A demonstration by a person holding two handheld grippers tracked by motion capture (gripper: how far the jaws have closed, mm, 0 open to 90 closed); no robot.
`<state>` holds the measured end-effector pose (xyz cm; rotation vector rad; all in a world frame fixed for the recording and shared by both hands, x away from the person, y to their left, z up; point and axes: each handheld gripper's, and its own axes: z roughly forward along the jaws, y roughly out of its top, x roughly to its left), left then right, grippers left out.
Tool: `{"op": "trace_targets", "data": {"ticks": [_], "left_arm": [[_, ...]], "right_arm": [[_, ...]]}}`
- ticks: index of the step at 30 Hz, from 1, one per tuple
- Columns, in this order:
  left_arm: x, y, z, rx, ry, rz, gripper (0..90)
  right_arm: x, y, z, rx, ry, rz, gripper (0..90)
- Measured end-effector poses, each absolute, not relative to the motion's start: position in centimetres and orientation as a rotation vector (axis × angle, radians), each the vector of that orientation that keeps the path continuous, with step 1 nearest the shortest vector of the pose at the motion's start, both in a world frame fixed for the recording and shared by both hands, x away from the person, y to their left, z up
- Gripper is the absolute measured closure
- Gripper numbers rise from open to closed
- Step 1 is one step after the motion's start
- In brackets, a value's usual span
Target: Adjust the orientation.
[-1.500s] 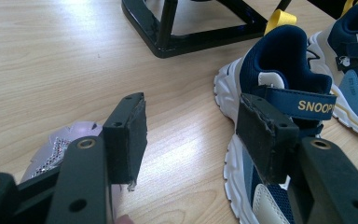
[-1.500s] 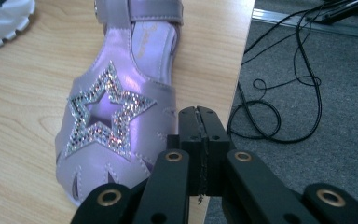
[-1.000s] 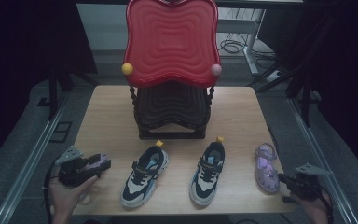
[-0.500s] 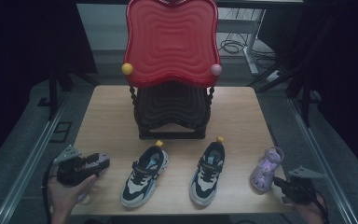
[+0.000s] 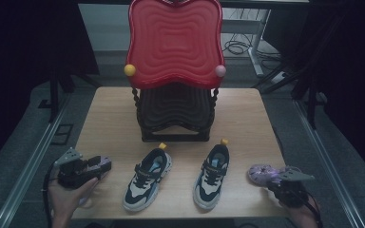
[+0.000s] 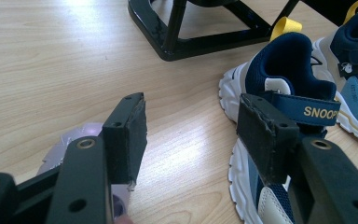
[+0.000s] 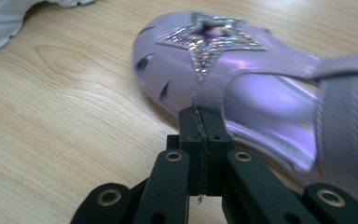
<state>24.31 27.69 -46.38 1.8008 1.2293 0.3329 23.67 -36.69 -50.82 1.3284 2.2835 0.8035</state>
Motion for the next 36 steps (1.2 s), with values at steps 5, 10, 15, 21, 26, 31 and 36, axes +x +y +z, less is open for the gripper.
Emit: {"op": "trace_targets", "data": {"ticks": [5, 10, 15, 21, 26, 31, 36], "left_arm": [[24.2, 28.0, -46.3, 1.792, 1.233, 0.336, 42.7], [24.3, 28.0, -46.4, 1.795, 1.235, 0.332, 42.7], [24.3, 28.0, -46.4, 1.797, 1.235, 0.332, 42.7], [24.2, 28.2, -46.2, 1.794, 1.237, 0.340, 42.7], [24.2, 28.2, -46.2, 1.794, 1.237, 0.342, 42.7], [24.2, 28.0, -46.3, 1.799, 1.240, 0.336, 42.7], [24.1, 28.0, -46.2, 1.800, 1.236, 0.340, 42.6]], "right_arm": [[24.3, -35.2, -51.0, 1.308, 2.293, 0.754, 89.6], [25.2, -33.5, -51.3, 1.305, 2.279, 0.682, 89.5], [25.9, -32.3, -51.3, 1.317, 2.254, 0.664, 89.5], [26.8, -31.6, -51.1, 1.348, 2.210, 0.657, 89.4], [27.3, -31.1, -51.2, 1.363, 2.206, 0.663, 89.4], [27.6, -30.8, -51.1, 1.384, 2.174, 0.656, 88.8], [27.3, -30.7, -51.1, 1.380, 2.179, 0.687, 88.2]]}}
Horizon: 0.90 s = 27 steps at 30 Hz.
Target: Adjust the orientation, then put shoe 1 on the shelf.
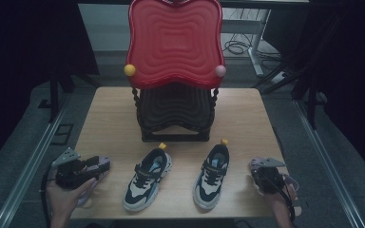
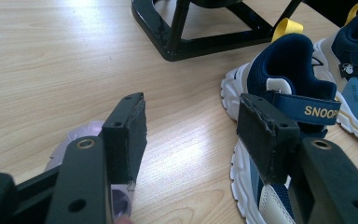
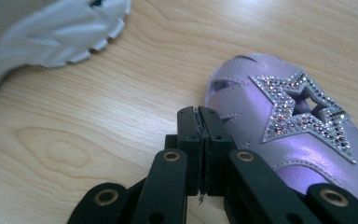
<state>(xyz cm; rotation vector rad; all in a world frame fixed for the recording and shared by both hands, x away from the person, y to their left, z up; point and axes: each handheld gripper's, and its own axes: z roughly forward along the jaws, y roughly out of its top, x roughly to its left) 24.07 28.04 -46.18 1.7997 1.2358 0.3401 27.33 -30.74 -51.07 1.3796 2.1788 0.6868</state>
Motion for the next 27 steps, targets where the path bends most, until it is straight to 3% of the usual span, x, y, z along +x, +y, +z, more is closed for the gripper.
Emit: {"op": "trace_targets", "data": {"ticks": [13, 27], "left_arm": [[23.6, 28.7, -45.7, 1.790, 1.247, 0.362, 42.4], [21.8, 29.9, -44.6, 1.745, 1.252, 0.319, 40.4]], "right_arm": [[26.1, -32.2, -49.0, 1.340, 2.169, 1.004, 88.3], [25.8, -34.4, -47.7, 1.303, 2.154, 1.172, 69.7]]}}
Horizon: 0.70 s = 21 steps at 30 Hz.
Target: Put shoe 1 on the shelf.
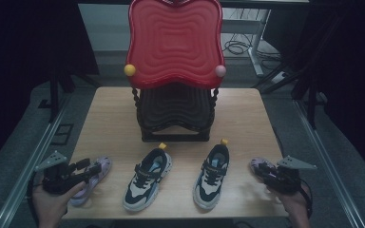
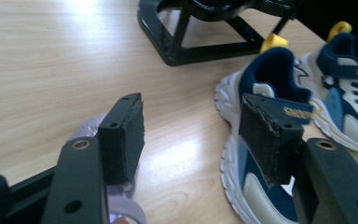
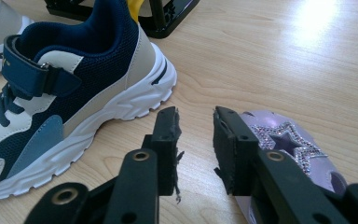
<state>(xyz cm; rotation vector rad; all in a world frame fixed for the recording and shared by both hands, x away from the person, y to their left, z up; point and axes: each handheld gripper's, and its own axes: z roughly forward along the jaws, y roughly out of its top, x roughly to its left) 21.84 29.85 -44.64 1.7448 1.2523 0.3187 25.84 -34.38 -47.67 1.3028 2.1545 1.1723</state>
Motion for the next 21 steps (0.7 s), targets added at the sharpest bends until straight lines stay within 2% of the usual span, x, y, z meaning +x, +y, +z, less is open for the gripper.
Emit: {"op": "trace_targets", "data": {"ticks": [10, 15, 21], "left_arm": [[20.2, 31.9, -45.3, 1.746, 1.318, 0.319, 42.3], [19.9, 32.3, -46.4, 1.783, 1.351, 0.298, 50.3], [19.1, 32.3, -47.2, 1.838, 1.358, 0.288, 55.0]], "right_arm": [[25.6, -35.1, -47.6, 1.326, 2.133, 1.177, 62.8], [25.6, -35.4, -47.8, 1.346, 2.115, 1.170, 61.5], [25.5, -35.3, -47.9, 1.349, 2.119, 1.167, 60.8]]}}
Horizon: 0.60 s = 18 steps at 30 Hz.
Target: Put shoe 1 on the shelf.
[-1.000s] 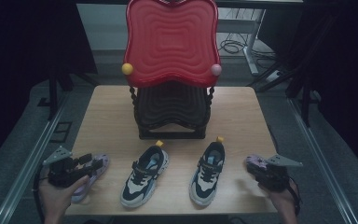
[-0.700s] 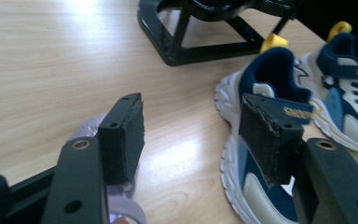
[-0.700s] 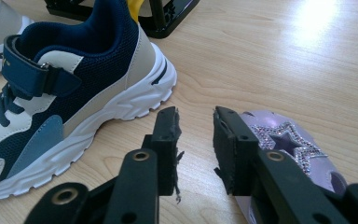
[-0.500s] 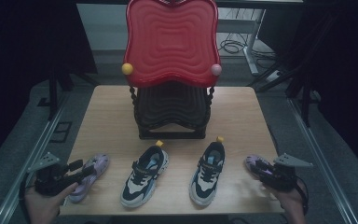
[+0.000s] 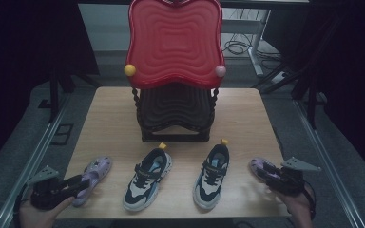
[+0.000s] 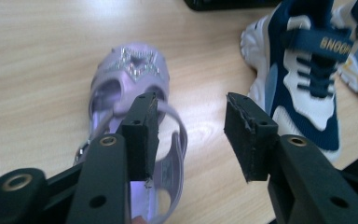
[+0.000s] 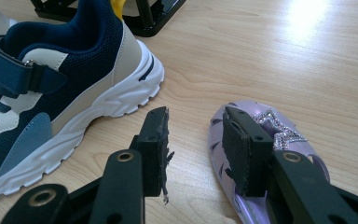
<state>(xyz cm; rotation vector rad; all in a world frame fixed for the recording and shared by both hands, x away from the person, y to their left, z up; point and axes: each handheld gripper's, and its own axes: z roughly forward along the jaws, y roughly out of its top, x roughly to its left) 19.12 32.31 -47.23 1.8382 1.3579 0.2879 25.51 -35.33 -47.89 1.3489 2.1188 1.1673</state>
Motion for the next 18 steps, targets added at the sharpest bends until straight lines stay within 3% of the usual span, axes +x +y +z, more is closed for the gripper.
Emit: {"op": "trace_targets", "data": {"ticks": [18], "left_arm": [[20.0, 31.4, -50.3, 2.001, 1.400, 0.261, 71.0]], "right_arm": [[25.3, -35.5, -48.1, 1.358, 2.123, 1.154, 59.6]]}}
